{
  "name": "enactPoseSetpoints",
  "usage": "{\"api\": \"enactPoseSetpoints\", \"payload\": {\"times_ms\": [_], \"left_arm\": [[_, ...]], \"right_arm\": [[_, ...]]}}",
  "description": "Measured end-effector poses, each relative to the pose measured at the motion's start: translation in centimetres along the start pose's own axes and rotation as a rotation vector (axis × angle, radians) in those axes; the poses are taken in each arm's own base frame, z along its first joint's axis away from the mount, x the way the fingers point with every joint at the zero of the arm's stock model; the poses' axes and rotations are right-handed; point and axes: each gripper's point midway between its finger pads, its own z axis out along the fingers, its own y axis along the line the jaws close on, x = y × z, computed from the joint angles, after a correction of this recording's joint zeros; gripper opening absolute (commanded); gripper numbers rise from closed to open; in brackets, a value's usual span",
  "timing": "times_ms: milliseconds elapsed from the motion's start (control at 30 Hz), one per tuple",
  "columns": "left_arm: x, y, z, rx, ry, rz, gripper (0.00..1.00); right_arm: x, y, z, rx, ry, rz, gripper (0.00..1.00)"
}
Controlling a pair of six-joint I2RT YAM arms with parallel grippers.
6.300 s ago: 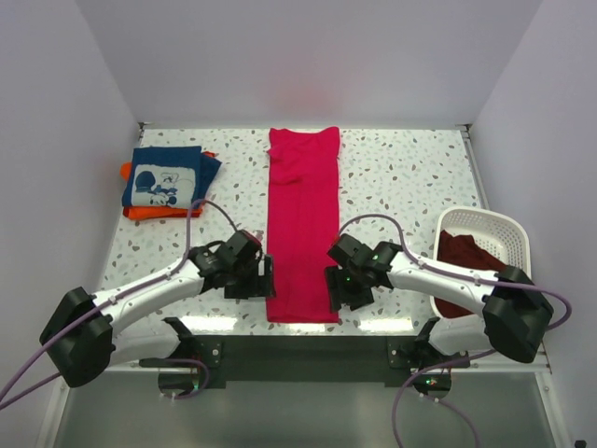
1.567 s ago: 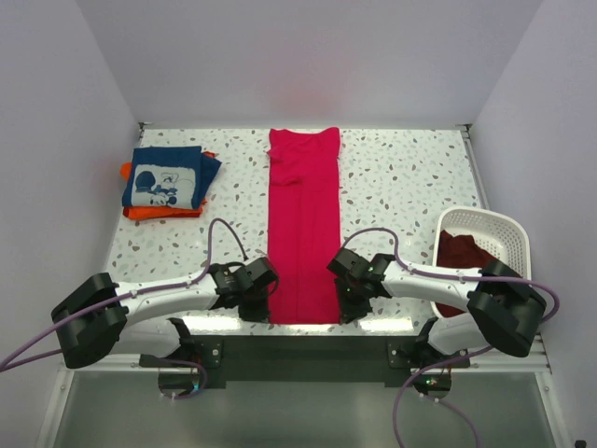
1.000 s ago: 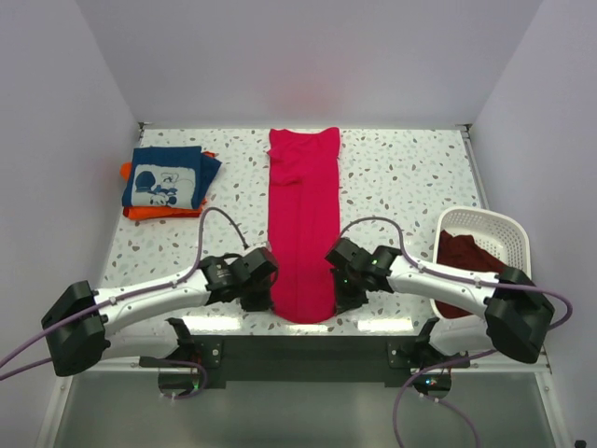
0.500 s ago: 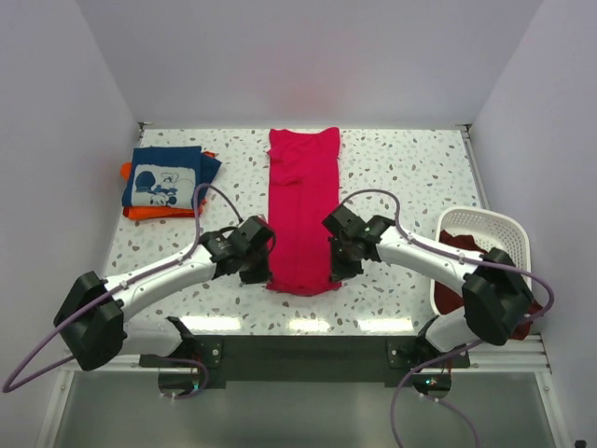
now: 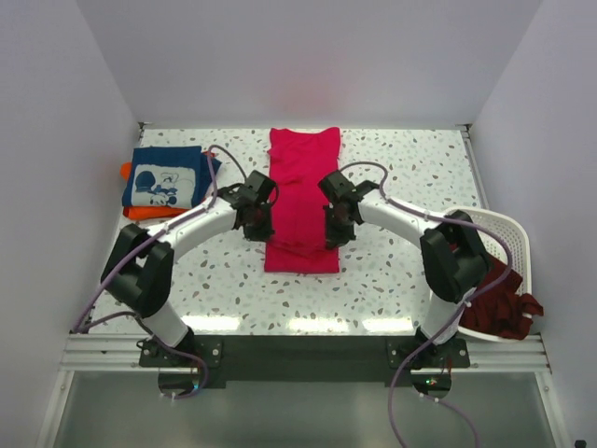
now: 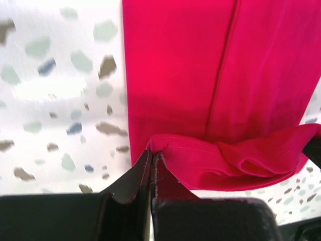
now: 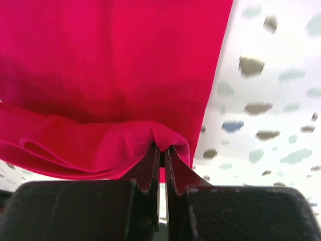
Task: Fold and stack the t-shirts
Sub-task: Fold the tshirt
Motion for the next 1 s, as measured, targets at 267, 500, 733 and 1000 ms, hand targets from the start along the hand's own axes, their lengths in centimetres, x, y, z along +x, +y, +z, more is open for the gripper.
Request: {"api": "enactPoseSetpoints", "payload": {"times_ms": [267, 500, 733, 1000], "left_arm": [[-6.5, -0.6, 2.5, -0.004, -0.04, 0.008, 0.0], [-11.4, -0.8, 3.7, 0.005, -0.084, -0.009, 0.0], [-13.5, -0.3, 5.4, -0.009, -0.088, -0.027, 0.0], [-14.3, 0.1, 7.1, -0.022, -0.075, -0.031, 0.0]], "right_arm": [[-7.0, -0.2, 1.2, 0.007, -0.053, 0.033, 0.0], [-11.3, -0.6, 2.0, 0.015, -0.082, 0.054, 0.0], [-13.4, -2.0, 3.4, 0.042, -0.08, 0.085, 0.0], [-15.0, -2.8, 4.3, 0.055, -0.076, 0.109, 0.0]]}}
